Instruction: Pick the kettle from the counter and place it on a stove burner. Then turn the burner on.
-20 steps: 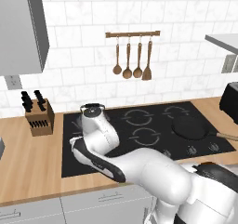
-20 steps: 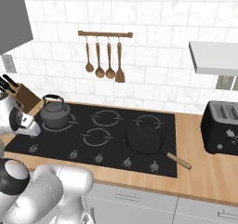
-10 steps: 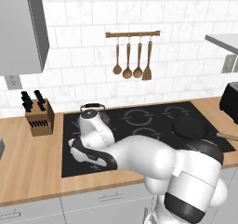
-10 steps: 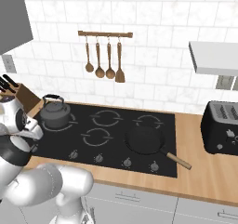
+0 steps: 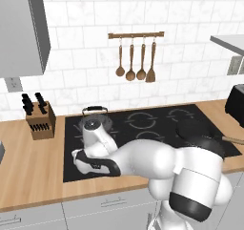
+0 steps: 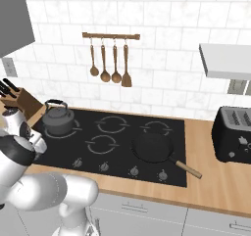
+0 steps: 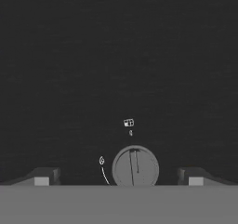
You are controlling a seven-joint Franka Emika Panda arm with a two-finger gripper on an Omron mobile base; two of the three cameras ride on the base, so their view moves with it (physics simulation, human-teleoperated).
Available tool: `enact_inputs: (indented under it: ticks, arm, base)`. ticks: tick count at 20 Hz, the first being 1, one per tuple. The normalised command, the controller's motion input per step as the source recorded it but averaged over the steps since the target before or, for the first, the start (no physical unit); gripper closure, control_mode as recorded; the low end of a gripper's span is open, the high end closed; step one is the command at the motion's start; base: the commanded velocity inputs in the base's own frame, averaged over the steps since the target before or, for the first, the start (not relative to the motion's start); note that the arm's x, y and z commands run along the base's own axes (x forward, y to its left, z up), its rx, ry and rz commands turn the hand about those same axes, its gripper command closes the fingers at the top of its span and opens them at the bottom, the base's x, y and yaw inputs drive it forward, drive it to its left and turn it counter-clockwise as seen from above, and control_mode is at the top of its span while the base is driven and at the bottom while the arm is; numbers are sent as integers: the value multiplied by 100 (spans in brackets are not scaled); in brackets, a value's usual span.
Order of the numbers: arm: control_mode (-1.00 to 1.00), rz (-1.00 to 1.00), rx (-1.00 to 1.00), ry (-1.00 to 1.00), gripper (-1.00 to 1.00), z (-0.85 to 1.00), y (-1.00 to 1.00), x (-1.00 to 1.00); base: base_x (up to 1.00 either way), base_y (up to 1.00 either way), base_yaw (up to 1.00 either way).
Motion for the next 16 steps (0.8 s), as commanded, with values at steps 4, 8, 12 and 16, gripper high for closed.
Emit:
enact_inputs:
  ticks: [4, 8, 12, 16]
  arm:
    - [-100, 0, 0, 0, -100, -34, -1, 0]
    - [-100, 0, 0, 0, -100, -21, -1, 6]
    - [-100, 0, 0, 0, -100, -10, 0, 10]
    - [-100, 0, 0, 0, -100, -3, -11, 1]
  base:
    - [0, 0, 0]
    - [0, 0, 0]
    - [0, 0, 0]
    - [0, 0, 0]
